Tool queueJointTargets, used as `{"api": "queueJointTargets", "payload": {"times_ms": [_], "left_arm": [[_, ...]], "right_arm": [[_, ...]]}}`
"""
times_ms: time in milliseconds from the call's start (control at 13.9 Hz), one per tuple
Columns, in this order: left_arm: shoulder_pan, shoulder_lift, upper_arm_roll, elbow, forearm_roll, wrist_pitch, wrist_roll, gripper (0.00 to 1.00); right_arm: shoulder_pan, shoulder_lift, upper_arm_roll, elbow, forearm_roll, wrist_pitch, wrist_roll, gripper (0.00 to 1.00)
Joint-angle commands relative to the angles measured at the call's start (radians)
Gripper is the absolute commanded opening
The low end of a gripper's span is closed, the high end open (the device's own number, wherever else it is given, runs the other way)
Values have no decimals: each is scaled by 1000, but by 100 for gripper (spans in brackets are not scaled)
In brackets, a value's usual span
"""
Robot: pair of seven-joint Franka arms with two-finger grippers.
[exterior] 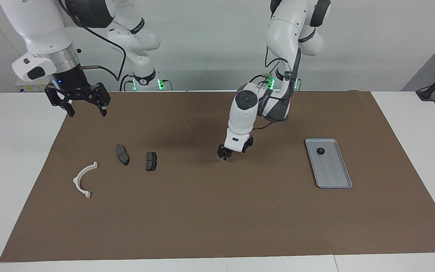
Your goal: Pick bearing gear from pile to tray
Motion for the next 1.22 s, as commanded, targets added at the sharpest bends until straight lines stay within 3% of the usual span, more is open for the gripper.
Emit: {"api": "queueJointTargets", "payload": {"times_ms": [0,288,719,791,934,1150], "left_arm": [[-23,0,14,-14,30,11,-32,85],[-33,3,14,-34,30,66,-60,77],[-52,32,17,-14,44,35,-65,76],[-52,32,17,-17,45,35,-65,61],[-50,32,17,-18,45,32,-65,2],[-49,32,19,-15,45,23,-65,0]], "right_arm": [[-13,-45,-22,-63,-6,-34,-25,100],[-8,-60,-51,-65,-3,-103,-25,100],[-13,-85,-51,-100,2,-121,-25,100],[-13,-85,-51,-100,2,-120,-25,100],[-14,-85,-51,-101,2,-121,-25,100],[-14,-85,-51,-101,2,-121,-25,100]]}}
